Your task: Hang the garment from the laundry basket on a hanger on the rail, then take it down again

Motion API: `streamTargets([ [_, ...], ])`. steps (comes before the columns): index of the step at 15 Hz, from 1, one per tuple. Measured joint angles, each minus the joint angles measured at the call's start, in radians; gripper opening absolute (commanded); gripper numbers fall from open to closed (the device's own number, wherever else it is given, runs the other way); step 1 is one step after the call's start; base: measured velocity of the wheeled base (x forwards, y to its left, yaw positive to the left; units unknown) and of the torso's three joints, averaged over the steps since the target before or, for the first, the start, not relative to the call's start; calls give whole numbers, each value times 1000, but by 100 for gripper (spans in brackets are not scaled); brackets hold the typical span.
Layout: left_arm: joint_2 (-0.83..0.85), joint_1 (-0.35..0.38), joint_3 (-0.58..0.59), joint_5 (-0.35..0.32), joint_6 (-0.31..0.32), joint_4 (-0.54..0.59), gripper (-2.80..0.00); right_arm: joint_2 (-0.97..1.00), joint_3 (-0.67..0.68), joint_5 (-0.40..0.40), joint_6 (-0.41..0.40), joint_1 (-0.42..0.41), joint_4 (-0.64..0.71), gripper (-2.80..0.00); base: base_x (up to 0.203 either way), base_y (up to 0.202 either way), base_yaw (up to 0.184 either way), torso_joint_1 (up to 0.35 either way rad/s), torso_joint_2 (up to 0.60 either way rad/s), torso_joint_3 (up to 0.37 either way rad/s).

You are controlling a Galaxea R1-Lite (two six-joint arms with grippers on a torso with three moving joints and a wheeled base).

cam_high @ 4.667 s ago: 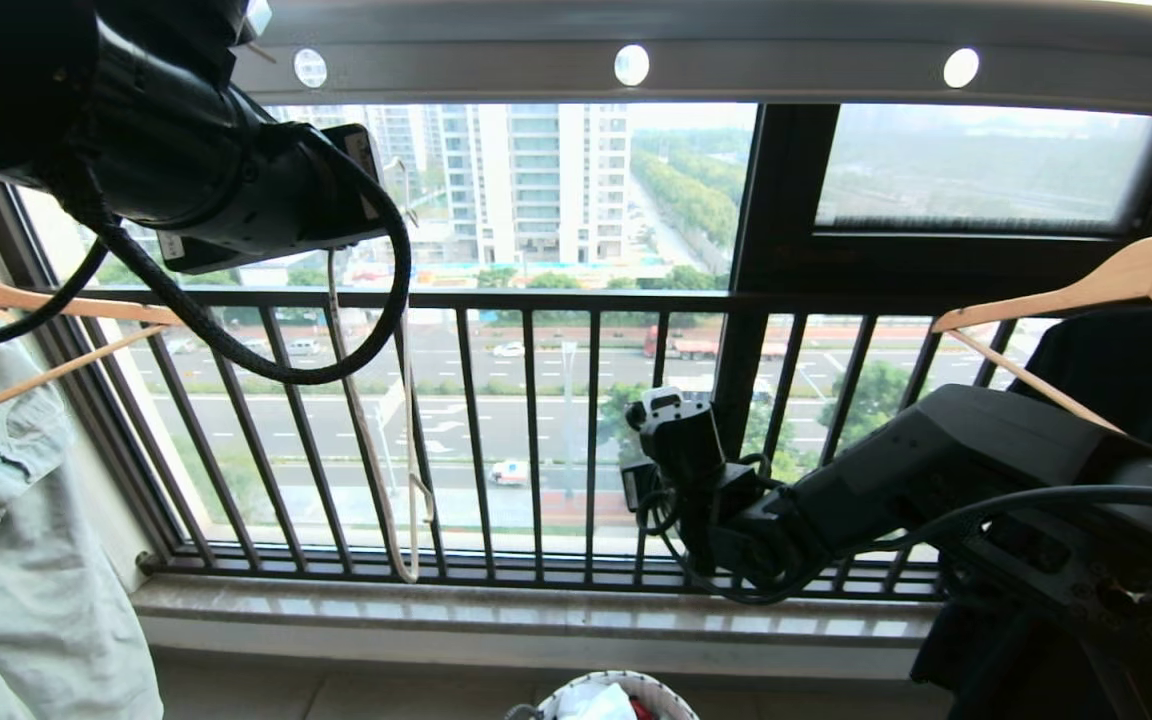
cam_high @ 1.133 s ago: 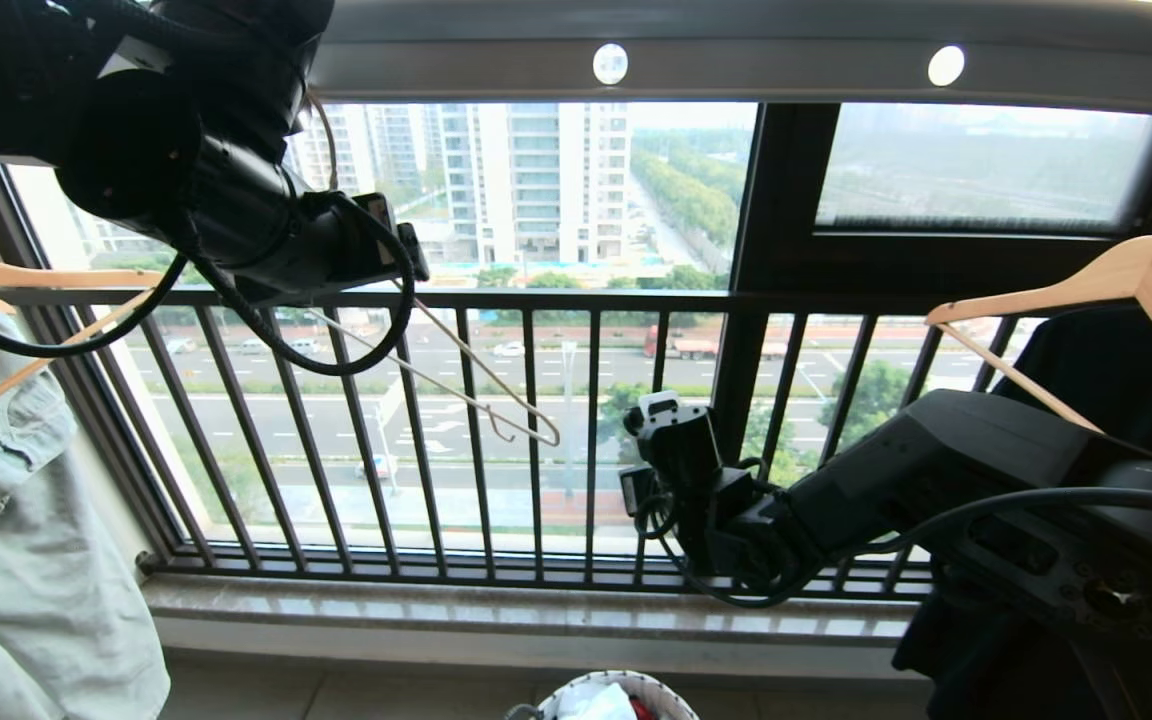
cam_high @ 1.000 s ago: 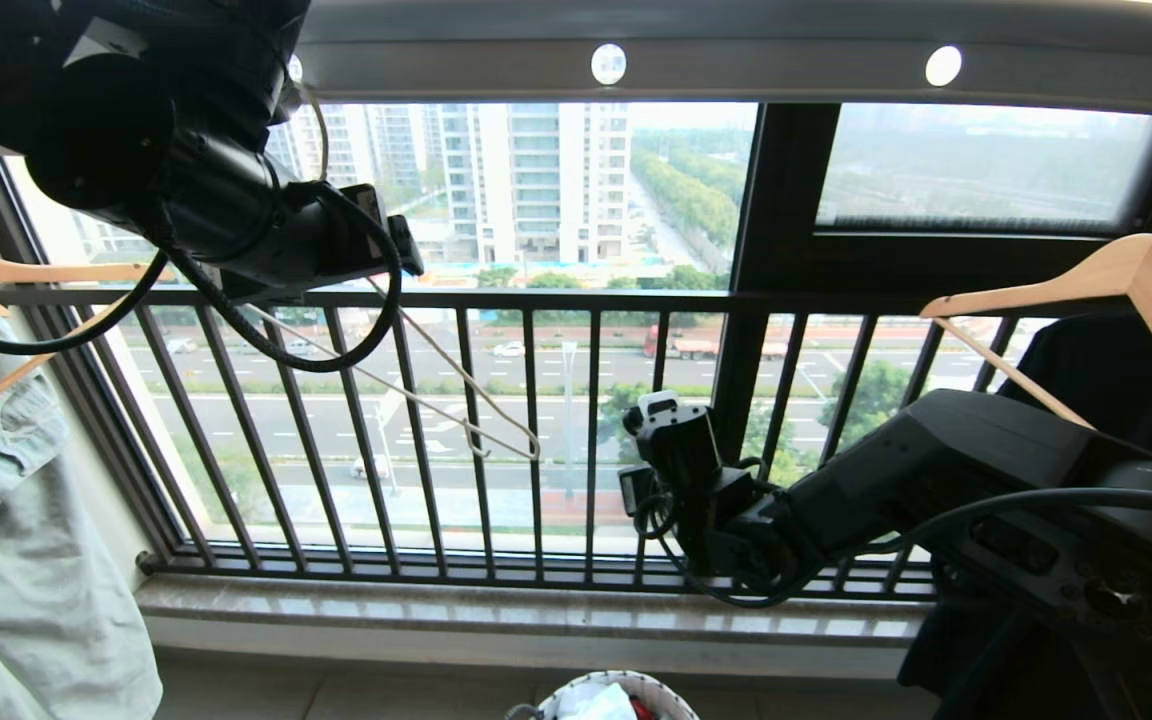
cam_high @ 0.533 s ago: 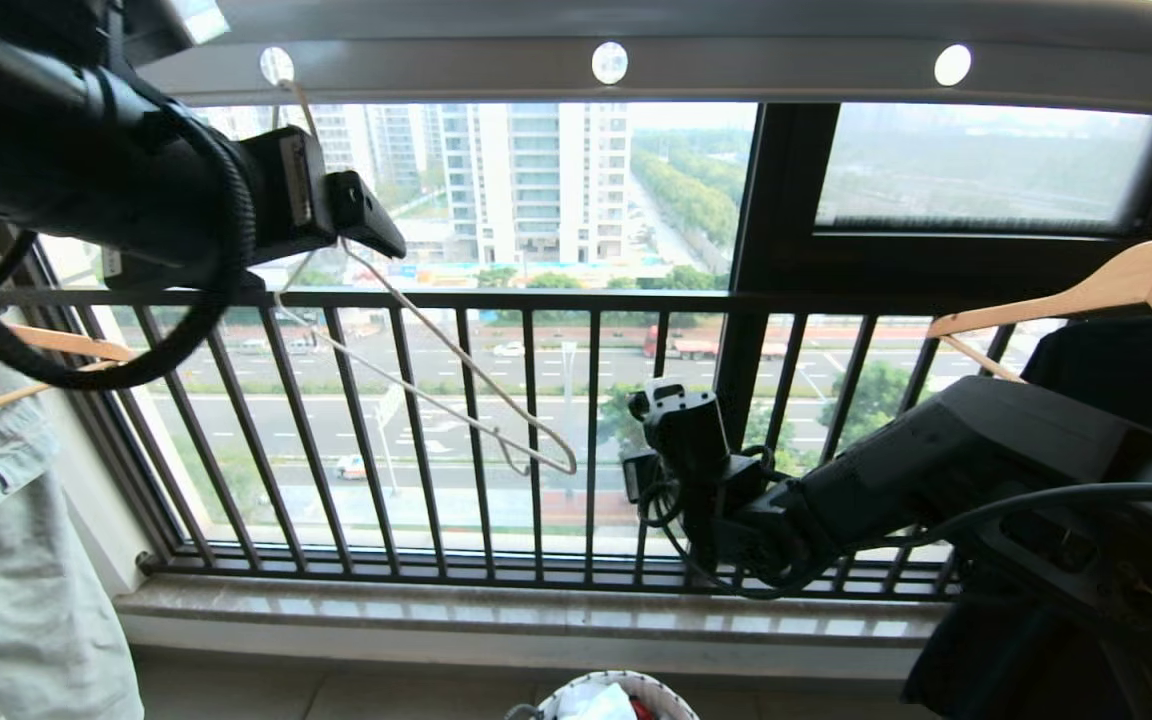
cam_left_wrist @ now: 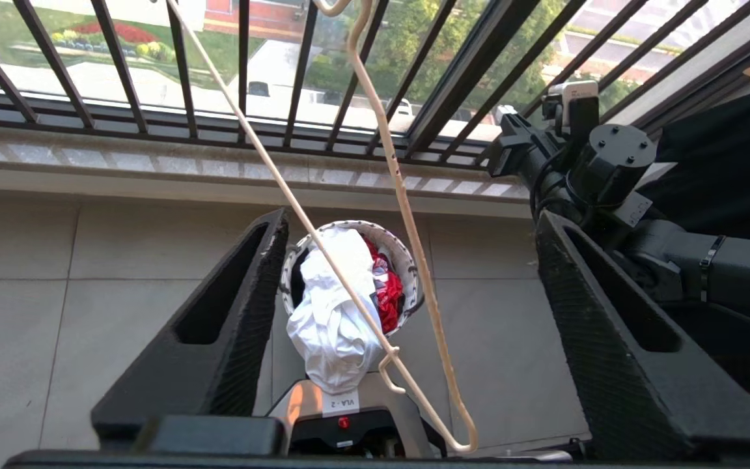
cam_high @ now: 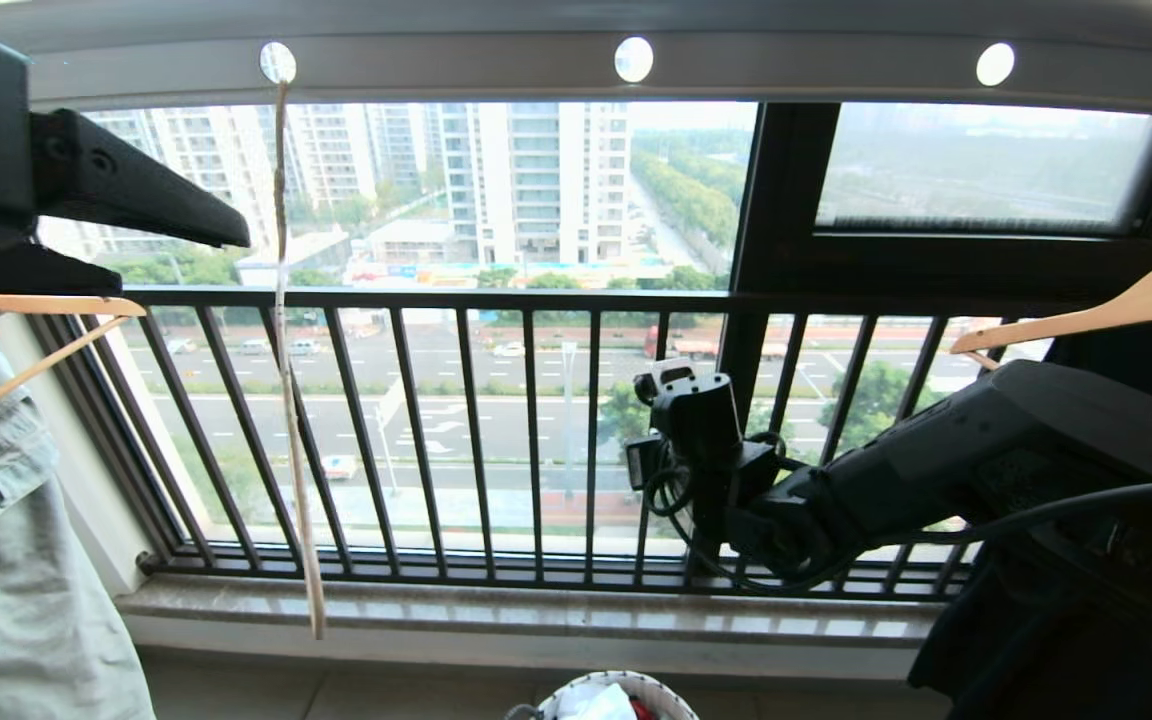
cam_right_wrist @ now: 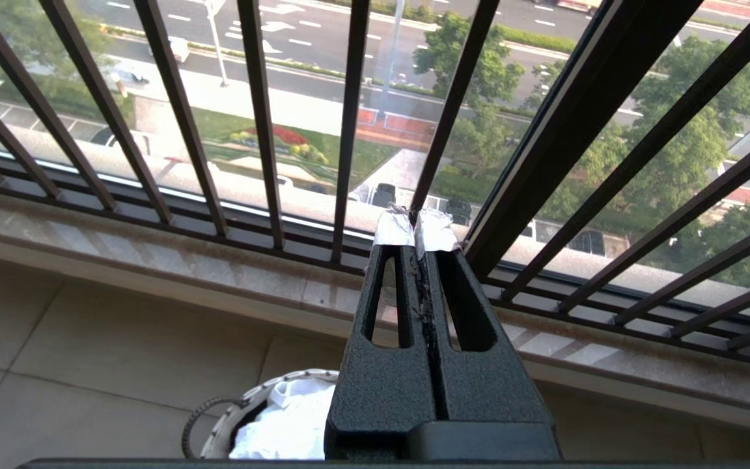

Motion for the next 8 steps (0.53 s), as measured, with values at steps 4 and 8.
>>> streamTargets([
  [4, -173, -19, 133, -80, 5, 0, -280, -44, 15, 0, -11, -5, 1, -280, 0, 0, 0, 0, 0, 0],
  [8, -376, -25, 328, -185, 45, -6, -280, -153, 110, -31, -48, 19, 2, -280, 0, 0, 0, 0, 0, 0],
])
